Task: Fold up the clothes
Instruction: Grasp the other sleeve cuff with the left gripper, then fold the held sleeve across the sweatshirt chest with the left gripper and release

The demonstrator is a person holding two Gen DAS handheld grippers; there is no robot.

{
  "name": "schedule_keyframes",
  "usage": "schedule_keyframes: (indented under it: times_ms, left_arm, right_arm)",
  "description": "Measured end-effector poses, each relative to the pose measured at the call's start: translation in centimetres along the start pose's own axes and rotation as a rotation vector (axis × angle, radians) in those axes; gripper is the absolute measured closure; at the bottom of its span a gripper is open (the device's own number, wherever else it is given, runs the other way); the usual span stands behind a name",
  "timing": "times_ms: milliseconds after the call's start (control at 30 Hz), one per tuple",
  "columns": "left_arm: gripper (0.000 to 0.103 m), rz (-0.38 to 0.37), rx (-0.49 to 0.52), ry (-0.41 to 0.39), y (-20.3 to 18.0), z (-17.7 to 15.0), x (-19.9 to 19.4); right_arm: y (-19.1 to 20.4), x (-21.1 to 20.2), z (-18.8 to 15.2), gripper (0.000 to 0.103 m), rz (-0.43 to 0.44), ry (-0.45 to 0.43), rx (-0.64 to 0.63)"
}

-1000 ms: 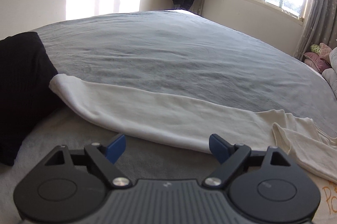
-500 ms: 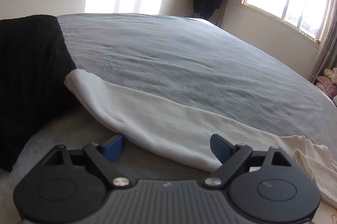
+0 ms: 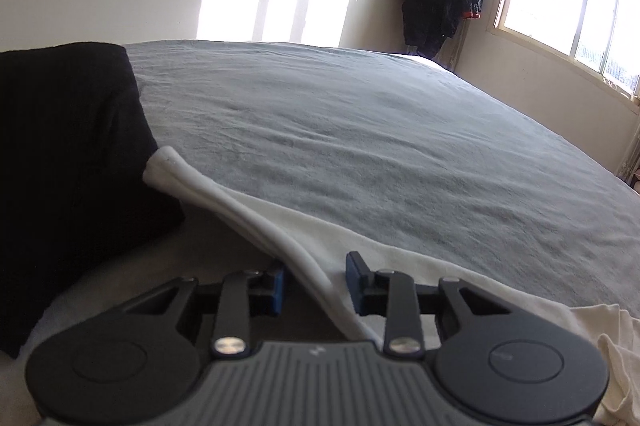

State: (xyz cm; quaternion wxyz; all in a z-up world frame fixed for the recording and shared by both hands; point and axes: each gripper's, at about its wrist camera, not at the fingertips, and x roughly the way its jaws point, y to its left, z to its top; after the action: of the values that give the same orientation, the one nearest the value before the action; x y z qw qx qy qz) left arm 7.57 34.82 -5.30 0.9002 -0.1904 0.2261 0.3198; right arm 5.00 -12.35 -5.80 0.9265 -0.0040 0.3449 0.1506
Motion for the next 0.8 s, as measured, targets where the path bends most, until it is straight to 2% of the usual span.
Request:
schedule_keyframes:
  times_ms: [100, 333, 533, 800]
  left_arm:
    - [0.098, -0.024, 0.010, -0.028, 0.3, 0.3, -0.9]
    - [0.099, -0.095, 0.092, -0.130, -1.8, 1.1, -4.5]
    - [0.099, -0.194, 0.085, -0.149, -4.3, 2.3, -7.2]
    - [0.099, -0.318, 0.129, -0.141, -8.6, 2.0, -10.5]
  right_arm:
    - [0.2, 0.0, 0.0, 0.001, 0.002, 0.000, -0.011]
    - [0.3, -0.1, 0.1, 0.001, -0.003, -0.007, -0.016]
    - [0.4, -0.5, 0.4, 0.001, 0.001, -0.024, -0.018]
    - [0.1, -1.4, 0.9, 0.001, 0.014, -0.056, 0.005]
